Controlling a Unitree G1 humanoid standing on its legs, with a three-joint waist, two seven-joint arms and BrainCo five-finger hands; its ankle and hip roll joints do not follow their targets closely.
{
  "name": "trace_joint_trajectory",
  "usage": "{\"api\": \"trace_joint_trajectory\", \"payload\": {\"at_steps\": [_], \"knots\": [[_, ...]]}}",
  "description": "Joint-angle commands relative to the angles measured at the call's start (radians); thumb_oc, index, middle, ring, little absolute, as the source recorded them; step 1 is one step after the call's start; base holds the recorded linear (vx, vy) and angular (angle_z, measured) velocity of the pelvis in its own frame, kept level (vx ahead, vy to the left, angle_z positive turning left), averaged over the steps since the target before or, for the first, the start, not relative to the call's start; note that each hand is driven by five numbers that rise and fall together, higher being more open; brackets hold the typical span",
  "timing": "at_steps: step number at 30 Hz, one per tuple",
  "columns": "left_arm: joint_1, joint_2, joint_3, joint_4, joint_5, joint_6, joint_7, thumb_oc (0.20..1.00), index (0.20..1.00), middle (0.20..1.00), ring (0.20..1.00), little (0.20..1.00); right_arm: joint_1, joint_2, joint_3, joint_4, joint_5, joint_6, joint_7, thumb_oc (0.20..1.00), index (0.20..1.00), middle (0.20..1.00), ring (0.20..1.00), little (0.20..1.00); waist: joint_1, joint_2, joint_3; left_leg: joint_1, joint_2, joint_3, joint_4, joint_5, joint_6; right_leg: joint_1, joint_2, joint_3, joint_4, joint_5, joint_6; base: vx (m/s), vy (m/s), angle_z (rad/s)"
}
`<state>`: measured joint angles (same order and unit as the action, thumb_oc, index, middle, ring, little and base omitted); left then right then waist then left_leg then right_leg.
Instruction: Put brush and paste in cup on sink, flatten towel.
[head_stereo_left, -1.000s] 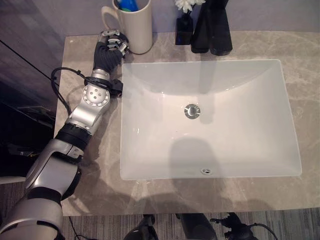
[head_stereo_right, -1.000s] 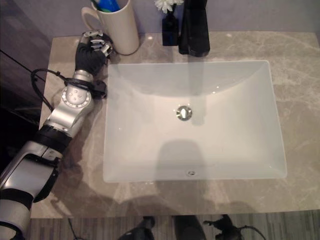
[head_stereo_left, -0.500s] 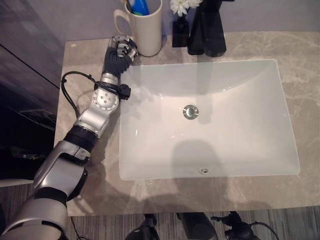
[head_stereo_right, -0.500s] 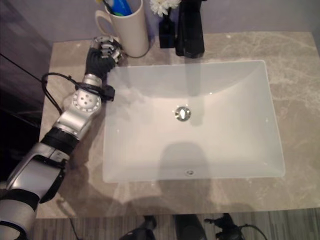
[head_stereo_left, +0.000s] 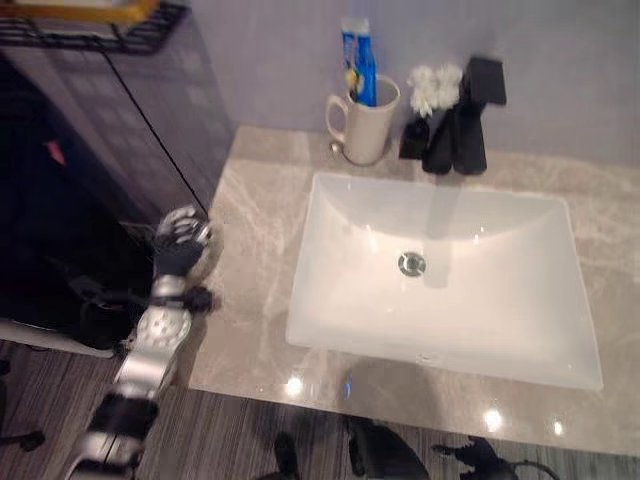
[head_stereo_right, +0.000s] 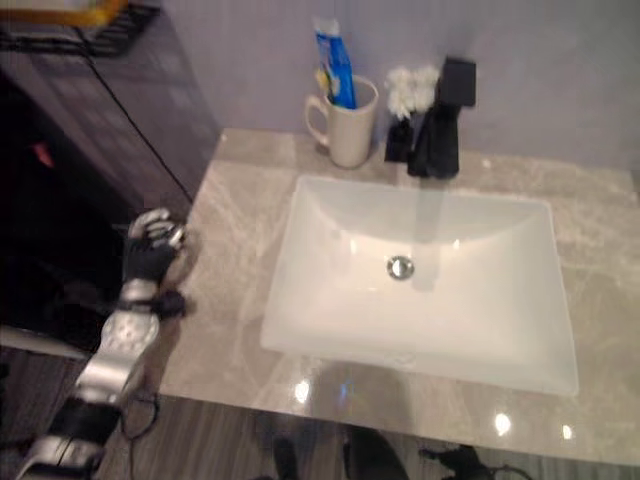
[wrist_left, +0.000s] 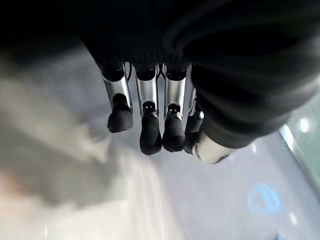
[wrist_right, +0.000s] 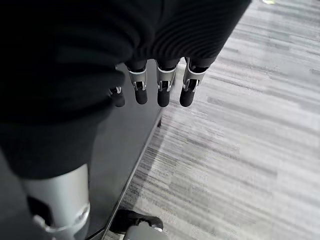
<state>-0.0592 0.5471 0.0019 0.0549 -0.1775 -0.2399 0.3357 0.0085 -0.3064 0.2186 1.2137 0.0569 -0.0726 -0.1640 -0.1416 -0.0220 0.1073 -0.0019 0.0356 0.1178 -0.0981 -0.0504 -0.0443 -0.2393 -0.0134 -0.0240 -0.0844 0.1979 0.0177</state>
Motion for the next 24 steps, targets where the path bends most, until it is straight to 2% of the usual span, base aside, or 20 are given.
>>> {"api": "trace_joint_trajectory", "payload": {"at_steps": [1, 6, 9, 11, 13, 14, 15, 16, 17, 19, 20, 21, 22, 24], "knots": [[-0.007, 0.025, 0.046, -0.043, -0.019, -0.089, -0.061, 0.200, 0.200, 0.200, 0.200, 0.200, 0.029, 0.003, -0.004, 0.040, -0.028, 0.000, 0.020, 1.000, 1.000, 1.000, 1.000, 1.000, 0.017, -0.014, -0.065, 0.022, -0.027, -0.017, 0.013, -0.028, 0.010, -0.030, -0.092, 0.019, 0.104, -0.058, 0.133, -0.05, 0.133, 0.05], [0.047, 0.033, 0.052, -0.108, -0.047, -0.092, -0.132, 0.200, 0.200, 0.200, 0.200, 0.200, 0.052, 0.011, -0.020, 0.038, -0.040, 0.004, 0.038, 1.000, 1.000, 1.000, 1.000, 1.000, 0.025, -0.043, -0.058, 0.046, -0.056, -0.029, 0.052, -0.055, 0.033, 0.002, -0.124, 0.009, 0.120, -0.047, 0.150, -0.06, 0.130, 0.13], [0.010, 0.067, 0.000, -0.164, -0.044, -0.113, -0.171, 0.200, 0.200, 0.200, 0.200, 0.200, 0.074, 0.018, -0.022, 0.047, -0.050, 0.010, 0.046, 1.000, 1.000, 1.000, 1.000, 1.000, 0.007, -0.062, -0.041, 0.046, -0.089, -0.022, 0.067, -0.058, 0.051, -0.005, -0.154, 0.032, 0.122, 0.026, 0.176, -0.16, 0.202, 0.09], [-0.026, 0.073, -0.036, -0.204, -0.070, -0.125, -0.194, 0.200, 0.200, 0.200, 0.200, 0.200, 0.089, 0.033, -0.017, 0.037, -0.046, 0.008, 0.049, 1.000, 1.000, 1.000, 1.000, 1.000, -0.022, -0.071, -0.023, 0.032, -0.101, 0.000, 0.069, -0.047, 0.057, -0.035, -0.171, 0.065, 0.104, 0.080, 0.194, -0.20, 0.152, -0.11], [-0.044, 0.073, -0.057, -0.207, -0.072, -0.126, -0.200, 0.200, 0.200, 0.200, 0.200, 0.200, 0.090, 0.038, -0.017, 0.043, -0.041, 0.011, 0.052, 1.000, 1.000, 1.000, 1.000, 1.000, -0.028, -0.070, -0.017, 0.022, -0.102, 0.004, 0.076, -0.045, 0.058, -0.046, -0.172, 0.082, 0.102, 0.088, 0.197, -0.15, 0.088, -0.30], [-0.057, 0.073, -0.073, -0.203, -0.075, -0.123, -0.202, 0.200, 0.200, 0.200, 0.200, 0.200, 0.093, 0.040, -0.016, 0.043, -0.035, 0.011, 0.053, 1.000, 1.000, 1.000, 1.000, 1.000, -0.038, -0.067, -0.011, 0.012, -0.100, 0.003, 0.084, -0.041, 0.061, -0.055, -0.164, 0.095, 0.113, 0.076, 0.194, -0.23, 0.159, -0.24], [-0.079, 0.079, -0.109, -0.213, -0.068, -0.122, -0.220, 0.200, 0.200, 0.200, 0.200, 0.200, 0.108, 0.042, -0.018, 0.046, -0.024, 0.007, 0.053, 1.000, 1.000, 1.000, 1.000, 1.000, -0.058, -0.062, -0.008, -0.006, -0.100, 0.016, 0.088, -0.027, 0.065, -0.052, -0.129, 0.105, 0.159, 0.017, 0.172, -0.17, 0.128, -0.26], [-0.082, 0.079, -0.112, -0.211, -0.068, -0.123, -0.219, 0.200, 0.200, 0.200, 0.200, 0.200, 0.109, 0.042, -0.020, 0.045, -0.023, 0.007, 0.053, 1.000, 1.000, 1.000, 1.000, 1.000, -0.056, -0.061, -0.008, -0.005, -0.099, 0.016, 0.088, -0.029, 0.064, -0.055, -0.128, 0.106, 0.167, 0.011, 0.171, -0.16, 0.144, -0.24], [-0.089, 0.081, -0.132, -0.216, -0.053, -0.115, -0.224, 0.200, 0.200, 0.200, 0.200, 0.200, 0.115, 0.040, -0.020, 0.059, -0.026, 0.011, 0.050, 1.000, 1.000, 1.000, 1.000, 1.000, -0.050, -0.052, -0.008, -0.011, -0.093, 0.029, 0.089, -0.024, 0.066, -0.042, -0.112, 0.069, 0.202, -0.043, 0.156, -0.10, 0.063, -0.19], [-0.089, 0.082, -0.136, -0.218, -0.047, -0.106, -0.226, 0.200, 0.200, 0.200, 0.200, 0.200, 0.116, 0.044, -0.013, 0.063, -0.035, 0.011, 0.049, 1.000, 1.000, 1.000, 1.000, 1.000, -0.036, -0.049, -0.015, -0.032, -0.076, 0.063, 0.080, 0.002, 0.064, -0.034, -0.100, -0.005, 0.258, -0.100, 0.137, -0.20, 0.070, -0.38], [-0.081, 0.082, -0.139, -0.222, -0.037, -0.098, -0.226, 0.200, 0.200, 0.200, 0.200, 0.200, 0.116, 0.041, -0.019, 0.081, -0.034, 0.014, 0.045, 1.000, 1.000, 1.000, 1.000, 1.000, -0.016, -0.038, -0.024, -0.051, -0.050, 0.104, 0.071, 0.022, 0.064, -0.015, -0.094, -0.078, 0.350, -0.174, 0.121, -0.20, 0.056, -1.13], [-0.077, 0.084, -0.137, -0.224, -0.029, -0.096, -0.224, 0.200, 0.200, 0.200, 0.200, 0.200, 0.114, 0.040, -0.019, 0.080, -0.034, 0.013, 0.044, 1.000, 1.000, 1.000, 1.000, 1.000, -0.011, -0.038, -0.030, -0.052, -0.046, 0.119, 0.060, 0.028, 0.061, -0.003, -0.092, -0.085, 0.361, -0.192, 0.119, -0.22, 0.017, -1.15], [-0.066, 0.088, -0.129, -0.240, -0.019, -0.096, -0.223, 0.200, 0.200, 0.200, 0.200, 0.200, 0.108, 0.038, -0.020, 0.084, -0.036, 0.013, 0.041, 1.000, 1.000, 1.000, 1.000, 1.000, 0.009, -0.036, -0.044, -0.065, -0.024, 0.162, 0.052, 0.043, 0.058, 0.027, -0.104, -0.125, 0.397, -0.228, 0.114, -0.14, -0.039, -1.44], [-0.047, 0.091, -0.116, -0.250, -0.017, -0.093, -0.221, 0.200, 0.200, 0.200, 0.200, 0.200, 0.092, 0.035, -0.020, 0.077, -0.035, 0.014, 0.038, 1.000, 1.000, 1.000, 1.000, 1.000, 0.032, -0.036, -0.051, -0.074, -0.005, 0.219, 0.054, 0.054, 0.057, 0.067, -0.141, -0.180, 0.407, -0.233, 0.115, -0.14, -0.061, -1.05]]}}
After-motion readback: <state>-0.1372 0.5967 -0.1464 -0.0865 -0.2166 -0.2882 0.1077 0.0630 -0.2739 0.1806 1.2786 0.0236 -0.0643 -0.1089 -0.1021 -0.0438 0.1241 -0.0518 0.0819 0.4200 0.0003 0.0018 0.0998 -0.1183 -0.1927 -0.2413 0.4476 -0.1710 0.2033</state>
